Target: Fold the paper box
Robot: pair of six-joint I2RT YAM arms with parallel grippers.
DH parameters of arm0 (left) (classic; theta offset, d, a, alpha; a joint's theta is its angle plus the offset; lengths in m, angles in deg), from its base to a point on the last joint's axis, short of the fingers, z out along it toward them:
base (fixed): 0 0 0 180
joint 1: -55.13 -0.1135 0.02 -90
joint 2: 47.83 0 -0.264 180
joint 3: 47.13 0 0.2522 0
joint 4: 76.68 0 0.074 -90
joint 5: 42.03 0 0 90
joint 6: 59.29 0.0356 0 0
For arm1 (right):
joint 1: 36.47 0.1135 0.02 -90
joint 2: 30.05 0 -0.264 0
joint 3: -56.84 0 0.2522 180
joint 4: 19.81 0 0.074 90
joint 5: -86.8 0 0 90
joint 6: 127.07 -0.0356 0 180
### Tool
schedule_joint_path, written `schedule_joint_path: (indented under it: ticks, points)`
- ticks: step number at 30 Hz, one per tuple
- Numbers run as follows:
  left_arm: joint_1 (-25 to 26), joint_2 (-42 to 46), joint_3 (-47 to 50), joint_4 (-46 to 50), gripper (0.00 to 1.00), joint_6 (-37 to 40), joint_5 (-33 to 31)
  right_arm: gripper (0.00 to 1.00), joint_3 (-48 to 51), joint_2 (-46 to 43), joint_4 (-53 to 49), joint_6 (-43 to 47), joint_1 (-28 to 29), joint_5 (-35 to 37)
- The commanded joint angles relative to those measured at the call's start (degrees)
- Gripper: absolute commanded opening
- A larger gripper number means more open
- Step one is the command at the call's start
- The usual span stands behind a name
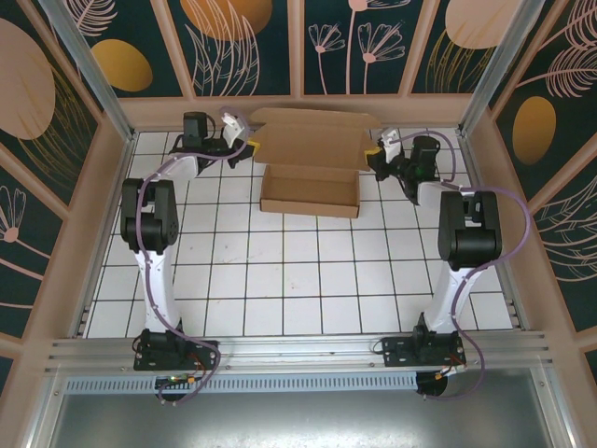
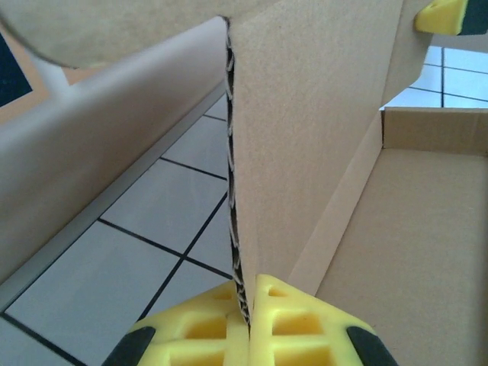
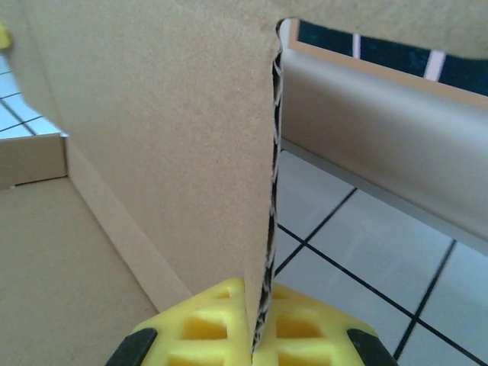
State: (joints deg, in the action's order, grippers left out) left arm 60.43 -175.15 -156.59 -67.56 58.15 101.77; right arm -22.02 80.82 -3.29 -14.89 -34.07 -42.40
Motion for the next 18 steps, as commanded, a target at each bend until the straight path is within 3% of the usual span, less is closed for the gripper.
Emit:
schedule_joint_path:
  ticks: [1,6,8,14,18]
  points:
    - [3.81,3.49,3.79,-3.20,0.03,-2.45,-3.51,0.00,2.83,-3.03,0.77,-0.63,5.59,6.07]
    - [4.94,7.61,9.97,-9.45,0.15,-7.69,-7.08,0.01,4.45,-5.22,3.36,-8.91,9.89,19.98]
    - [5.37,9.22,13.04,-13.13,0.24,-11.59,-8.78,0.05,4.87,-5.76,3.11,-10.88,11.25,22.85]
    - [6.39,13.19,20.81,-21.81,0.27,-21.83,-14.09,0.23,9.41,-7.64,8.65,-13.68,16.86,30.52]
    - [7.58,16.03,25.65,-24.29,0.29,-25.10,-18.72,0.24,11.37,-8.45,11.05,-18.43,19.22,33.92]
